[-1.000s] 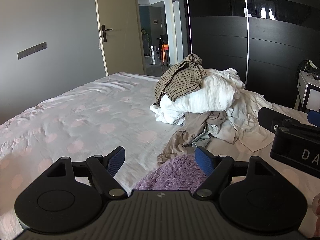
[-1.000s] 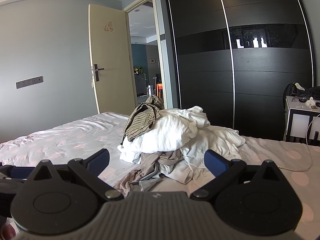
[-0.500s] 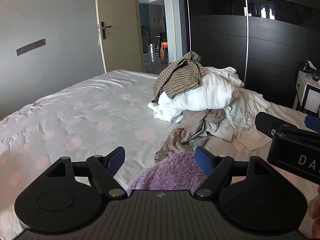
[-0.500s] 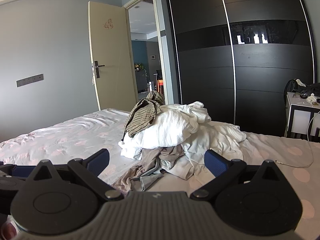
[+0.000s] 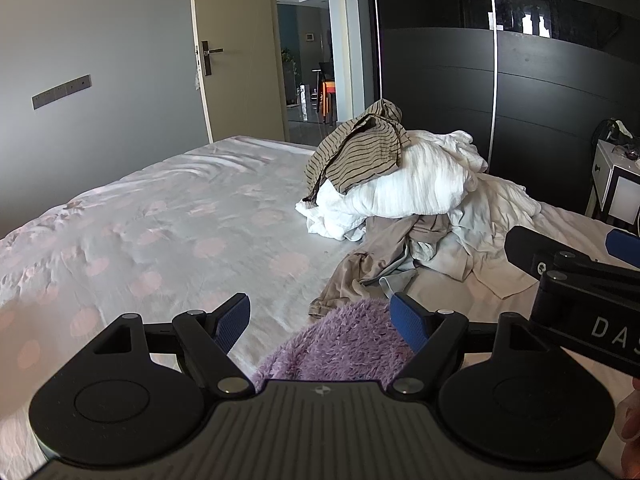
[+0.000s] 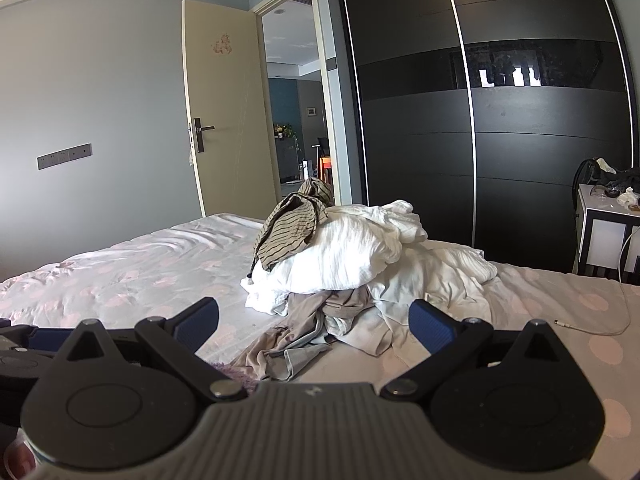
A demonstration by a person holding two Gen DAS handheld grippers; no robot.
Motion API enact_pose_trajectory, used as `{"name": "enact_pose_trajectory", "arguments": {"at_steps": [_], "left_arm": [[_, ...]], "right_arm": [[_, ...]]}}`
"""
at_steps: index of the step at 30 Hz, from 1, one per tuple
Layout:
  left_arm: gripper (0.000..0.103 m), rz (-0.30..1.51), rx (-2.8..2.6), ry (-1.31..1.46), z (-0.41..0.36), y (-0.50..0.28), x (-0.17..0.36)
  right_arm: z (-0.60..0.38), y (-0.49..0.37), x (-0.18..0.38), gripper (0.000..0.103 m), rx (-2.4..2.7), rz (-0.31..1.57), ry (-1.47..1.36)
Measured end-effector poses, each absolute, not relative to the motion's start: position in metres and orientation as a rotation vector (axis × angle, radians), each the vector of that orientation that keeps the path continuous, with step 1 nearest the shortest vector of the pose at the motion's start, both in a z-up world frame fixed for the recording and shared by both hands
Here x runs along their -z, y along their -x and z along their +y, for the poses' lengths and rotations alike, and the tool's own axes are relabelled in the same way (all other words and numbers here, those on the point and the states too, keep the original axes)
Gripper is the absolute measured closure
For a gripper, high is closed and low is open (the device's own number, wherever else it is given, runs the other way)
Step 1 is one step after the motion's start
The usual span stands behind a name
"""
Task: Fold clothes
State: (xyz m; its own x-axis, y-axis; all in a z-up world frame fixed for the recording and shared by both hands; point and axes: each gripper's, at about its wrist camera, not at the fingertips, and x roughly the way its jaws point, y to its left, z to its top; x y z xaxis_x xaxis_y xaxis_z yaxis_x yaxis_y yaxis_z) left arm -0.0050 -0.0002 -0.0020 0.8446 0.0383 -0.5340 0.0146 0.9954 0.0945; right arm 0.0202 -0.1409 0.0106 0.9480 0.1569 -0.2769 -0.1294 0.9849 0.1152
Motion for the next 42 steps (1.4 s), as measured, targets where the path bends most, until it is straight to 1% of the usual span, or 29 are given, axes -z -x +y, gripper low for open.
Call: {"name": "enact_pose_trajectory", "arguments": {"at_steps": [42], "left_arm": [[0.026,0.599,-0.021,-0.105,-0.0001,-0.0008,0.0097]], "right_arm": [[-0.1391,-0.0261,-0.005,0.001,-0.169,0.324,-0.102]]}}
